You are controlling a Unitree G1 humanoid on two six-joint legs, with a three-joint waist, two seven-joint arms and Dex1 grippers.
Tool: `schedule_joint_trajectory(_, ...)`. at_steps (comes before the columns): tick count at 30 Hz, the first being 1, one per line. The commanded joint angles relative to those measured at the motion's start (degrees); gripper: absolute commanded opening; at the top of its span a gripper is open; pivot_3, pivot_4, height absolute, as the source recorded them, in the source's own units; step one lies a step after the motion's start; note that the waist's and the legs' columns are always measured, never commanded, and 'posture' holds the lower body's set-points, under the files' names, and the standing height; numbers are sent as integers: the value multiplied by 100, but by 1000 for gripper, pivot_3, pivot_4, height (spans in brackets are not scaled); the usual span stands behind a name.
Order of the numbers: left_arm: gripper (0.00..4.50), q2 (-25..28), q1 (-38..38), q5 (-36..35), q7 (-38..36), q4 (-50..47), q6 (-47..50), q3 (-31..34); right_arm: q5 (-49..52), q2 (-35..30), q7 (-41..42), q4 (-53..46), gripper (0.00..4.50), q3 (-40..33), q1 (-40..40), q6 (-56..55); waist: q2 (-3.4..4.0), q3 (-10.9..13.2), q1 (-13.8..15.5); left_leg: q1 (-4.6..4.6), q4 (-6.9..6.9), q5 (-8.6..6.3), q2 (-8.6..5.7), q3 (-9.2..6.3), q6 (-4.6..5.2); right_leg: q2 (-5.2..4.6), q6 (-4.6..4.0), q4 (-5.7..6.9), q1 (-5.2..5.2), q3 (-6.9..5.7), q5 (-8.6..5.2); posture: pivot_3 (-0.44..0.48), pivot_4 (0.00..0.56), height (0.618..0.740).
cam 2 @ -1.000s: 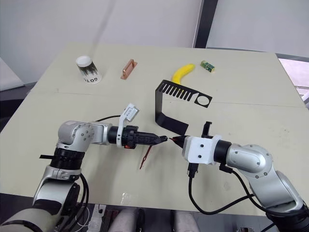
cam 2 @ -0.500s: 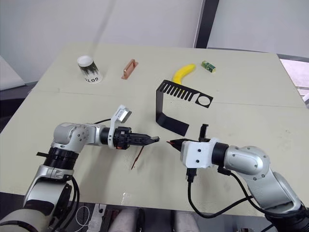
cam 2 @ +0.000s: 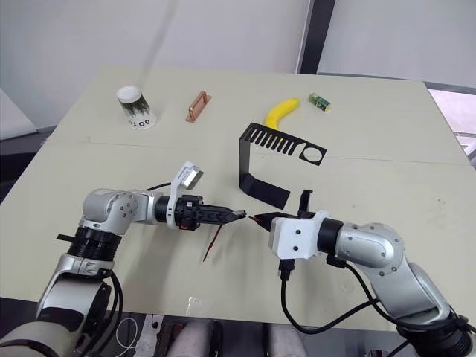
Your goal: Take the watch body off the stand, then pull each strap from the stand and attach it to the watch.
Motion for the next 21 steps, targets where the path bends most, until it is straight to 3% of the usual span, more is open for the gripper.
schedule_joint_trajectory(1, 1593, -35, -47, -185, -13, -214, 19, 68, 3, 37, 2, -76, 0, 11, -39, -79, 0, 0, 0, 0, 0, 0, 0, 0, 0, 0, 0, 0, 0, 0, 0, 0, 150, 740)
schedule_joint_trajectory(21, 1593, -115, -33, -273, 73, -296, 35, 60, -32, 127, -41, -38, 0, 43, -17, -41, 0, 0, -1, 0, 0, 0, 0, 0, 0, 0, 0, 1, 0, 0, 0, 0, 150, 740)
